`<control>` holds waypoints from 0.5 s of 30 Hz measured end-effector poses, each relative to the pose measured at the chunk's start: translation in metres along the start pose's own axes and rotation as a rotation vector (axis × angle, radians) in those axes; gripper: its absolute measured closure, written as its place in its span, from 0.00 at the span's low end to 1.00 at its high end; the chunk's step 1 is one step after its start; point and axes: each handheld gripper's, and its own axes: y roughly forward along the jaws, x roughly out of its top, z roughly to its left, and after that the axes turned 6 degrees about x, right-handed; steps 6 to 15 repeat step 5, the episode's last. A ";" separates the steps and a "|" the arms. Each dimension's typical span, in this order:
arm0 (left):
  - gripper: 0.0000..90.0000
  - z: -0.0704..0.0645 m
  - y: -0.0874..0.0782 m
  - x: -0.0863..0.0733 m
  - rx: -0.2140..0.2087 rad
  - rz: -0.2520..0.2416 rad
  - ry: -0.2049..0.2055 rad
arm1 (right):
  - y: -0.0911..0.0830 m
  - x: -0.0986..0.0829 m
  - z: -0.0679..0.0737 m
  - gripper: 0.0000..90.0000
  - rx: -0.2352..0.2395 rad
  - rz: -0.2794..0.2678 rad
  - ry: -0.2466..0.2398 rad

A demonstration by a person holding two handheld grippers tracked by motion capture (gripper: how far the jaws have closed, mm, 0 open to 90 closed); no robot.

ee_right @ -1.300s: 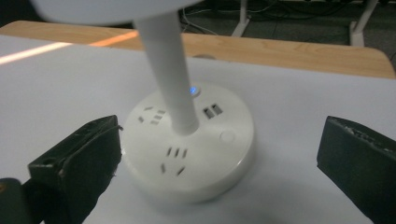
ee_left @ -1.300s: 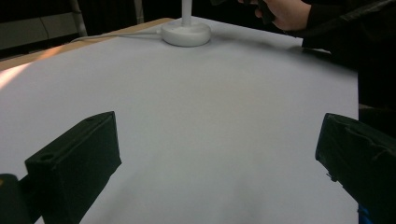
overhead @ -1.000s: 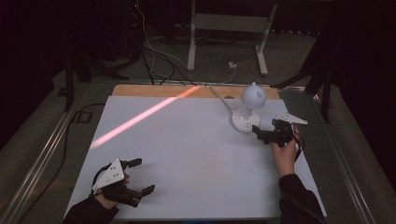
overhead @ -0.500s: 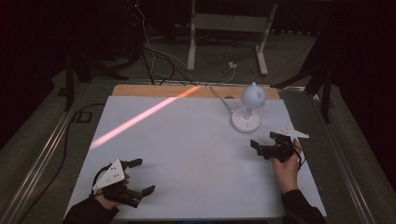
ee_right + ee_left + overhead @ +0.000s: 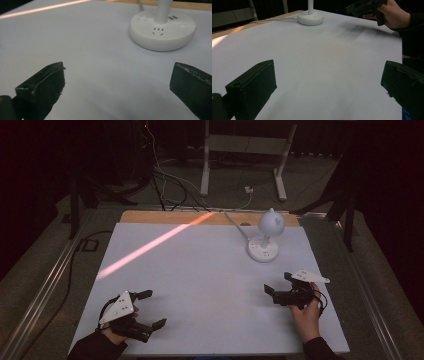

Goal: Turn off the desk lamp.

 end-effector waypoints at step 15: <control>0.01 0.001 0.000 0.000 0.002 0.000 0.000 | 0.003 0.000 0.000 0.00 0.003 0.009 -0.011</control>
